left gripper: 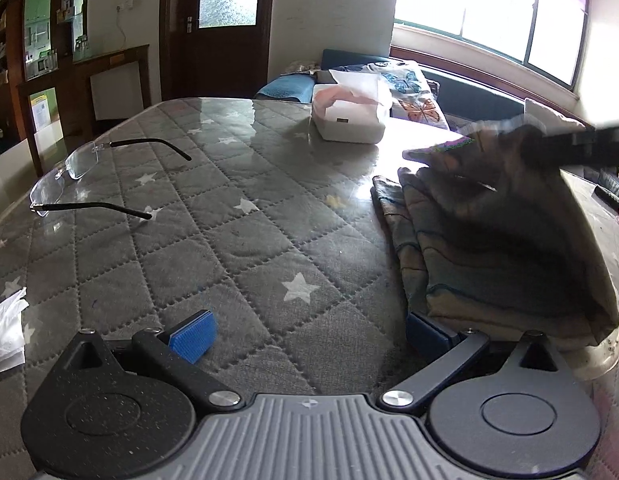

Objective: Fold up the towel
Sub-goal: 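Release the edge from the right gripper onto the folded towel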

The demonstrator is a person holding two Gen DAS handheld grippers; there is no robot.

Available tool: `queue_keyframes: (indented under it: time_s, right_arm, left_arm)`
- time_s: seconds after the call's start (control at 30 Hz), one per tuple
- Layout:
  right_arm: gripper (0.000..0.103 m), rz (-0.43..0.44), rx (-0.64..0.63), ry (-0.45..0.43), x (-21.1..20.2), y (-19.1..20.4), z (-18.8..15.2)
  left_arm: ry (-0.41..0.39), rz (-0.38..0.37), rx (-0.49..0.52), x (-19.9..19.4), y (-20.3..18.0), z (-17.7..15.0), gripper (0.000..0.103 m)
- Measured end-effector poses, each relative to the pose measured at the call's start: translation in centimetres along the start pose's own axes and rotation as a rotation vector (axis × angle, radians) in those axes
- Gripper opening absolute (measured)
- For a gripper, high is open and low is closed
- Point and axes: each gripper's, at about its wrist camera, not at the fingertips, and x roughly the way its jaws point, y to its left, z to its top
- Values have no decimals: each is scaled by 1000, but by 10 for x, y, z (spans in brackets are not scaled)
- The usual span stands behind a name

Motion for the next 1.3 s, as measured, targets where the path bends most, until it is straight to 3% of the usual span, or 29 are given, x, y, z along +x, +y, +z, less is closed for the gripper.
queue_keyframes:
  time_s: [0.1,0.27,0.43,0.67,0.83,1.07,1.3]
  right_arm:
    - [5,31,14,2,8,5,-3]
    - [12,83,45,126,40,4,-23]
    - [18,99,17,100,23,-3,-23]
    - [18,-7,-4,75,3,-23,-32]
    - [18,-11,-5,119,8,-29,-48]
    - [19,-6,21,173,6,-37,-69]
    - [19,-2,73,216,-9,-57,-85]
  left_arm:
    - [3,3,-2,0,0,0,103]
    - [-6,24,-18,-4,8,4,103]
    - [-29,58,-36,-9,18,13,103]
    - [-116,25,-36,-18,4,45,102]
    - [-131,-36,28,-15,-25,56,102]
    - [-56,-2,132,16,-49,44,100]
    - [-33,23,133,23,-45,46,100]
